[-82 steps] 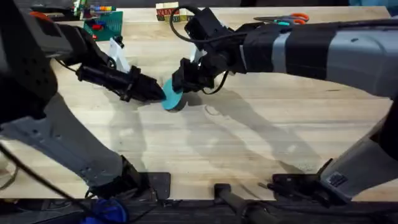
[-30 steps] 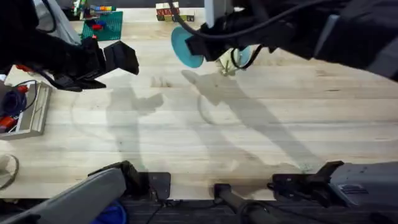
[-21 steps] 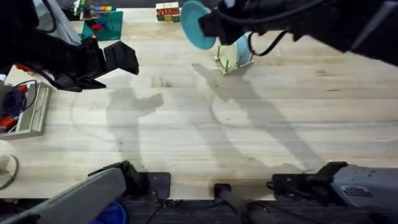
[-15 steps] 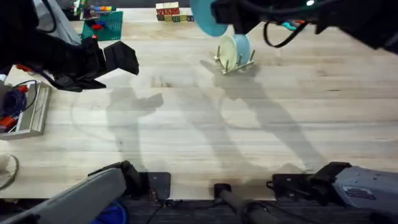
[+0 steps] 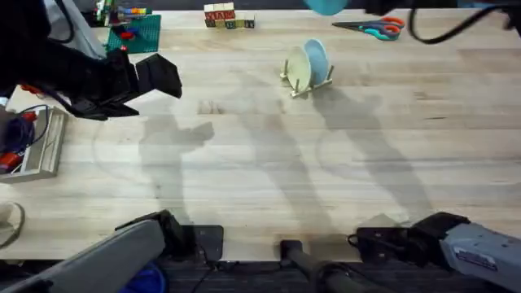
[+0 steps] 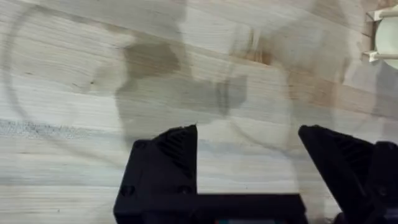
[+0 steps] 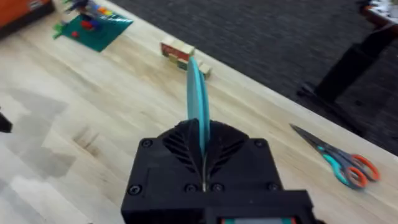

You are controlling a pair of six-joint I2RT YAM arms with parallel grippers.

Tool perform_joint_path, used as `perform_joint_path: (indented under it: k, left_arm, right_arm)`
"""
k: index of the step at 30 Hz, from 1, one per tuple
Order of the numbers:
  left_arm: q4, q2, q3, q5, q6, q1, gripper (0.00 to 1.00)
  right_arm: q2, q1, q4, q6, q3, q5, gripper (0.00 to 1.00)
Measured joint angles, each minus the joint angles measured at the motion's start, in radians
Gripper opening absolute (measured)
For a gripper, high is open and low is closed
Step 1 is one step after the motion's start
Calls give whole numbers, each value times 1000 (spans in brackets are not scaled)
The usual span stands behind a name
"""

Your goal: Pick up the plates from the table one by one and place each into a slot on the dish rack.

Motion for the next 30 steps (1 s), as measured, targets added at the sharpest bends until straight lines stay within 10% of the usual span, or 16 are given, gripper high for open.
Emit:
perform_joint_path:
  k: [13, 30]
  left_arm:
    - [-1, 0, 0, 0, 0, 0, 995]
    - [-1, 0, 0, -1, 0, 0, 994]
  right_arm:
    - [-140, -177, -128, -3, 0, 0, 31]
    - [-156, -196, -148, 56, 0, 0, 31]
